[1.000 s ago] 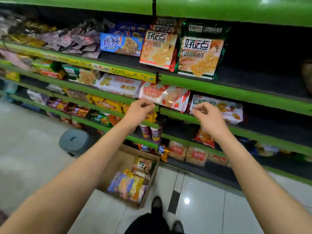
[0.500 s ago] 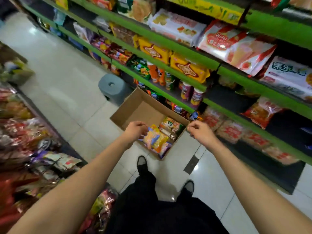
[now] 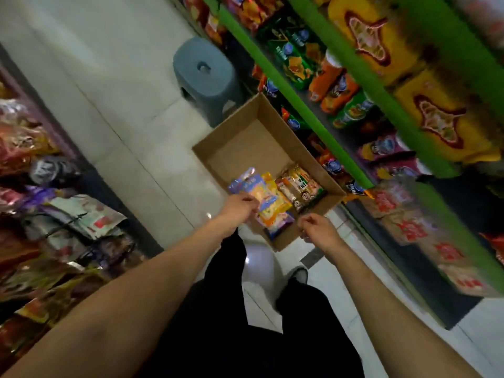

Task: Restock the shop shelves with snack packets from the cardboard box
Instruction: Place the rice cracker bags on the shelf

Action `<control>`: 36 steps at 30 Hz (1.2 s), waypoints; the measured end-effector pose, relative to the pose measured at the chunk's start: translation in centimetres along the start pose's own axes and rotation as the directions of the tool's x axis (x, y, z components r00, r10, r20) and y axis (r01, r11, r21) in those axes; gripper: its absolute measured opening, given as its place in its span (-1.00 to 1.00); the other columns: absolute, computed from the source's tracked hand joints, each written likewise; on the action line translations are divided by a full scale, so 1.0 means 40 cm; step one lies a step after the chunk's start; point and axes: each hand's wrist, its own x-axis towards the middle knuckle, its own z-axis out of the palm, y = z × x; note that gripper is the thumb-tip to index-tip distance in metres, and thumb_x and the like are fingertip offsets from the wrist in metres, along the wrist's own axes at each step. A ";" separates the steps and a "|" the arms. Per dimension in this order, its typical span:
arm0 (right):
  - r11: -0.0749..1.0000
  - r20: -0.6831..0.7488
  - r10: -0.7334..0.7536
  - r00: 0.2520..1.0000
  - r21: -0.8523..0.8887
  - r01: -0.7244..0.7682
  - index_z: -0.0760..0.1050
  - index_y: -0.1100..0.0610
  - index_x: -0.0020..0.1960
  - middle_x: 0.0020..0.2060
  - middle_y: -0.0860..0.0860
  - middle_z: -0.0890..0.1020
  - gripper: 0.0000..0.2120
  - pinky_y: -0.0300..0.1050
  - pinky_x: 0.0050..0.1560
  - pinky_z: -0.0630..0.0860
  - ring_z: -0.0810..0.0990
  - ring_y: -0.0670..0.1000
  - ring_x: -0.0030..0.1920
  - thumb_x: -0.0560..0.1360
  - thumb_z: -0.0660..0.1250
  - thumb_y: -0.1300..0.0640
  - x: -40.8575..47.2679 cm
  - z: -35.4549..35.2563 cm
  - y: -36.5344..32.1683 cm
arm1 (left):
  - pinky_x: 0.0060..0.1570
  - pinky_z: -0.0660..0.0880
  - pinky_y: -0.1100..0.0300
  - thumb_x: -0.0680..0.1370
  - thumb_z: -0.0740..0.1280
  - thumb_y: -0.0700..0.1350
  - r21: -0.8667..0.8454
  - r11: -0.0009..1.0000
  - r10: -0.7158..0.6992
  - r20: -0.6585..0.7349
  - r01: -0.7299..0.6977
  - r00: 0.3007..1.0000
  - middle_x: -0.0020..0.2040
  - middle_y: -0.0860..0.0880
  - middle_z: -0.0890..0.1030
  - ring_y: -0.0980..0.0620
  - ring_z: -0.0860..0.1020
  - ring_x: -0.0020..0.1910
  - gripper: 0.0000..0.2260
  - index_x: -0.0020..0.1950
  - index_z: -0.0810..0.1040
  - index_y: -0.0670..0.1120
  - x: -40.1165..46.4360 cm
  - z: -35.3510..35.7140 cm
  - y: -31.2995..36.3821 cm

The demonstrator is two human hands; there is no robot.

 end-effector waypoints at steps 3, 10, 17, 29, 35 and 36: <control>0.997 -0.003 0.072 0.997 0.035 -0.072 0.56 0.02 -0.14 -0.21 0.05 0.66 -0.91 -0.06 -0.16 0.54 0.61 0.03 -0.22 0.54 0.33 0.12 0.086 0.024 -0.012 | -0.52 0.35 0.31 0.57 0.30 -0.29 -0.020 0.997 -0.078 0.076 0.079 0.994 -0.35 -0.13 0.51 0.03 0.46 -0.45 -0.90 -0.13 0.54 -0.19 0.106 0.016 -0.029; 0.982 0.032 0.181 0.983 -0.053 -0.179 0.55 0.02 -0.14 -0.16 0.07 0.67 -0.88 -0.14 -0.20 0.56 0.61 0.00 -0.20 0.56 0.32 0.16 0.379 0.039 0.069 | -0.43 0.41 0.25 0.59 0.33 -0.22 -0.037 0.967 -0.249 0.092 0.253 0.964 -0.33 -0.10 0.53 0.01 0.50 -0.42 -0.88 -0.15 0.51 -0.17 0.412 0.105 -0.136; 0.949 0.062 0.170 0.984 -0.280 -0.146 0.53 0.09 -0.01 0.09 0.13 0.60 -0.95 -0.04 0.03 0.44 0.52 0.06 0.03 0.57 0.30 0.21 0.769 0.014 0.210 | -0.41 0.49 0.21 0.60 0.28 -0.25 0.083 0.946 -0.322 0.102 0.315 0.941 -0.24 -0.13 0.58 0.02 0.52 -0.38 -0.91 -0.10 0.53 -0.16 0.755 0.272 -0.296; 0.855 -0.002 -0.012 1.000 -0.518 0.009 0.22 0.05 0.52 0.42 0.11 0.40 -0.47 0.19 0.37 0.40 0.43 0.19 0.37 0.60 0.24 -0.02 1.283 -0.052 0.376 | 0.07 0.49 0.09 0.60 0.29 -0.12 -0.263 0.882 -0.351 0.189 0.391 0.917 0.11 -0.09 0.49 -0.04 0.47 0.05 -0.67 0.33 0.46 -0.23 1.168 0.700 -0.426; 0.847 -0.049 0.007 0.999 -0.530 -0.032 0.15 0.06 0.55 0.45 0.11 0.29 -0.32 0.20 0.42 0.31 0.32 0.20 0.43 0.55 0.26 -0.19 1.378 -0.036 0.425 | 0.27 0.44 0.06 0.62 0.24 0.00 -0.534 0.719 -0.415 0.184 0.445 0.891 0.40 -0.13 0.48 -0.13 0.44 0.33 -0.66 0.34 0.46 -0.11 1.246 0.722 -0.437; 0.847 -0.027 0.024 0.999 -0.530 -0.034 0.18 0.05 0.55 0.45 0.11 0.29 -0.27 0.20 0.43 0.30 0.31 0.19 0.44 0.51 0.28 -0.26 1.386 -0.032 0.428 | 0.09 0.52 0.12 0.63 0.19 0.04 -0.580 0.681 -0.415 0.195 0.446 0.888 0.24 -0.11 0.61 -0.08 0.54 0.20 -0.74 0.16 0.53 -0.08 1.257 0.717 -0.441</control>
